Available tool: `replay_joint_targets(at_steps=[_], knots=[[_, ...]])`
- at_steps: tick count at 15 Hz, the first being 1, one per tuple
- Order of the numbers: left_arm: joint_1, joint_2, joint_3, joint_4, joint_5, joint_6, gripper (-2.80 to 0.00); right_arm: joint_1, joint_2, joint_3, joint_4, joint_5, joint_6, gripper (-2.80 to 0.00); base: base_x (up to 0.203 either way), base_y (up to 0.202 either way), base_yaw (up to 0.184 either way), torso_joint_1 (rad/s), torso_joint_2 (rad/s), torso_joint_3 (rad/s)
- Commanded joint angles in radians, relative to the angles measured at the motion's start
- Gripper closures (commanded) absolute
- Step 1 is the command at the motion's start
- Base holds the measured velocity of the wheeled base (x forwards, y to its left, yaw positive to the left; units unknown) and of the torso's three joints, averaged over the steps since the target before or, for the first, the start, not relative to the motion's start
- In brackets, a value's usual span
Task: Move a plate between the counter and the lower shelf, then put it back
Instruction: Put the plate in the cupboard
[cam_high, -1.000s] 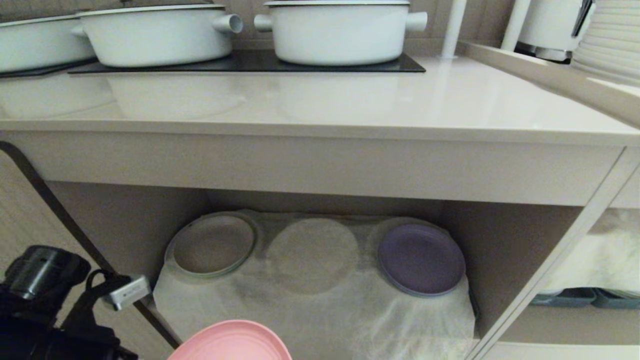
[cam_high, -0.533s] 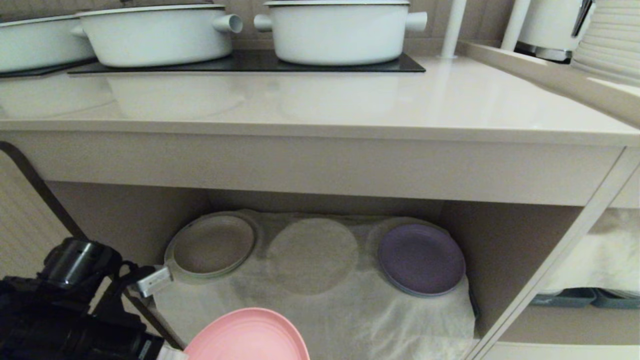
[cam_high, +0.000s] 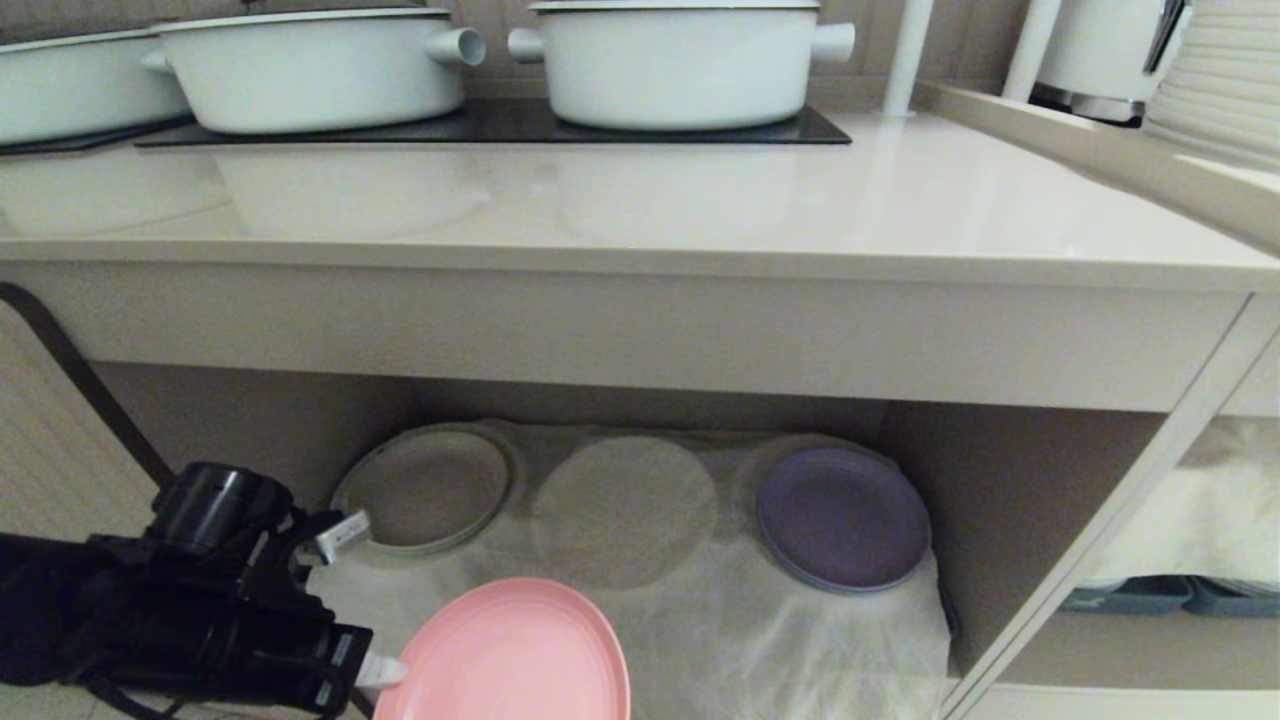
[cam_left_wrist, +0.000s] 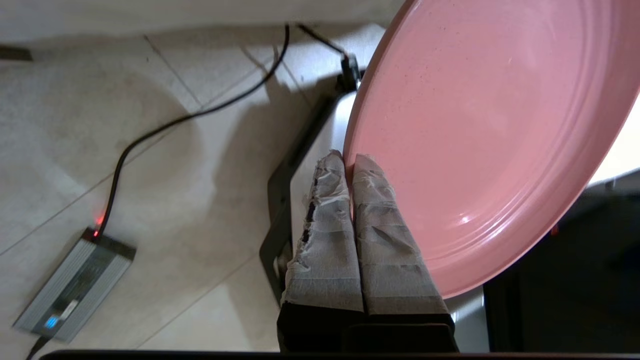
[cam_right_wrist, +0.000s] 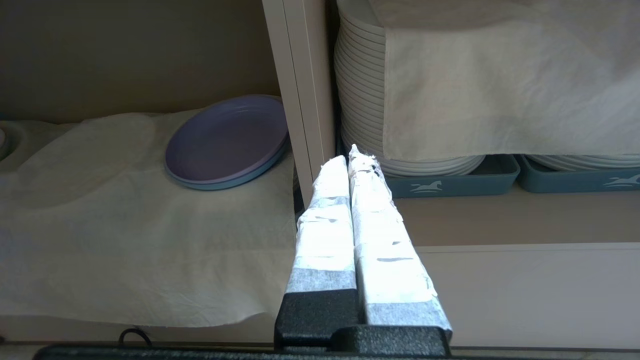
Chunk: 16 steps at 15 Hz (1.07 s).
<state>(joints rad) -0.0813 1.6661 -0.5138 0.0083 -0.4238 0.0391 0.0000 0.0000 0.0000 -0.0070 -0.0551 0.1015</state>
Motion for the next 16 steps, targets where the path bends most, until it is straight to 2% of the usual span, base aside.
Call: replay_joint_targets(at_steps=[1,4,6,9,16], knots=[[-0.031,0.063,0.000,-0.067,0.015,-0.060,0.00,0.000,0.002,0.000,0.000,0.000,0.001,0.00,0.000,0.000,0.000,0.000,0.00,0.000],[-0.113,0.096,-0.001,-0.160,0.088,-0.187,0.00,0.000,0.001,0.000,0.000,0.000,0.001,0.00,0.000,0.000,0.000,0.000,0.00,0.000],[-0.172,0.104,-0.002,-0.195,0.106,-0.266,0.00,0.000,0.000,0.000,-0.001,0.000,0.001,0.00,0.000,0.000,0.000,0.000,0.00,0.000],[-0.211,0.150,-0.010,-0.270,0.162,-0.357,0.00,0.000,0.000,0.000,-0.001,0.000,0.000,0.00,0.000,0.000,0.000,0.000,0.00,0.000],[-0.222,0.233,-0.017,-0.378,0.209,-0.442,0.00,0.000,0.002,0.000,-0.001,0.000,0.001,0.00,0.000,0.000,0.000,0.000,0.00,0.000]])
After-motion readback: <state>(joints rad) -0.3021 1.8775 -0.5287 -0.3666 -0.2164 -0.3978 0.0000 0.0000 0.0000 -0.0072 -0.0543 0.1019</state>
